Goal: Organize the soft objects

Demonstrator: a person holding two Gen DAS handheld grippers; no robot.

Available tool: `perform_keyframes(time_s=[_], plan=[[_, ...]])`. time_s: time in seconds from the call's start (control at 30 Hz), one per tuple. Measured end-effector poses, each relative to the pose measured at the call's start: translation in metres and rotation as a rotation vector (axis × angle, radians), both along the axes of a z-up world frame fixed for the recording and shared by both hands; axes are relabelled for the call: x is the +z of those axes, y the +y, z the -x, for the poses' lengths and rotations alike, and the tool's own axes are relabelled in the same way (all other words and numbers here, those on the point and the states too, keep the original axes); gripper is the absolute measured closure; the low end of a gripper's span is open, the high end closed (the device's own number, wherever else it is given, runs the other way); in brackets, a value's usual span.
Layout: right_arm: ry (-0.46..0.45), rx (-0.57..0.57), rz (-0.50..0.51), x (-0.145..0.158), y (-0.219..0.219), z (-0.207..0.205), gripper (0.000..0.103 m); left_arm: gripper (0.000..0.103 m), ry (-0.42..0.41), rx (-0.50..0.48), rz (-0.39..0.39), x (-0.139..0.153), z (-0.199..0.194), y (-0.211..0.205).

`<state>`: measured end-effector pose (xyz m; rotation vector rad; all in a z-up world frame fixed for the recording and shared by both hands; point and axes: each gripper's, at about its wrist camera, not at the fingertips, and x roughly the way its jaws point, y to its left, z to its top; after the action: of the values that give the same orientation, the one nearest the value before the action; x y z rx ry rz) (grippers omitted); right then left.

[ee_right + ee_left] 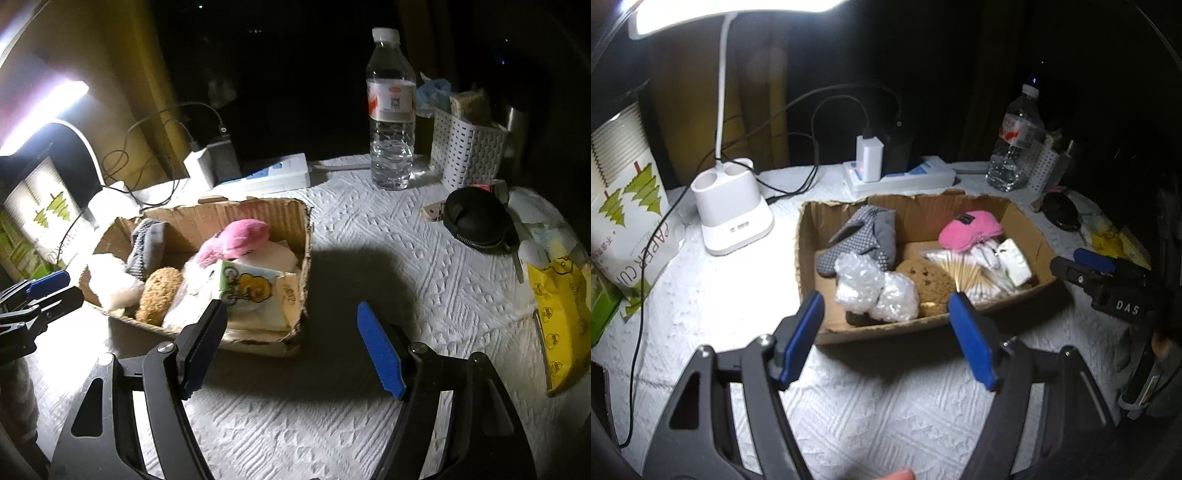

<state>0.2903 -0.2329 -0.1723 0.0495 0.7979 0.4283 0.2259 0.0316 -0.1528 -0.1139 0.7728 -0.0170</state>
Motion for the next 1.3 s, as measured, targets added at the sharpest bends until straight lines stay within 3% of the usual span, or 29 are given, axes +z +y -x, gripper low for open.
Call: perform_keyframes(time_s=[0.6,0.77,1.3], plan=[[-0.084,0.043,-0.014,0.037,0.008,0.058,0.027,0.030,-0.065,-0.017,0.017,0.023,0.049,-0.007],[-0.117,0.053,-0.018,0.051,0.010,0.079,0.027,0.014,-0.095,-0.024,0.027,0.032,0.065,-0.010],[-0.240,0.071,-0.019,0.094,0.012,0.140,0.023,0.014,-0.224,-0.047,0.009,0.075,0.124,-0.019]])
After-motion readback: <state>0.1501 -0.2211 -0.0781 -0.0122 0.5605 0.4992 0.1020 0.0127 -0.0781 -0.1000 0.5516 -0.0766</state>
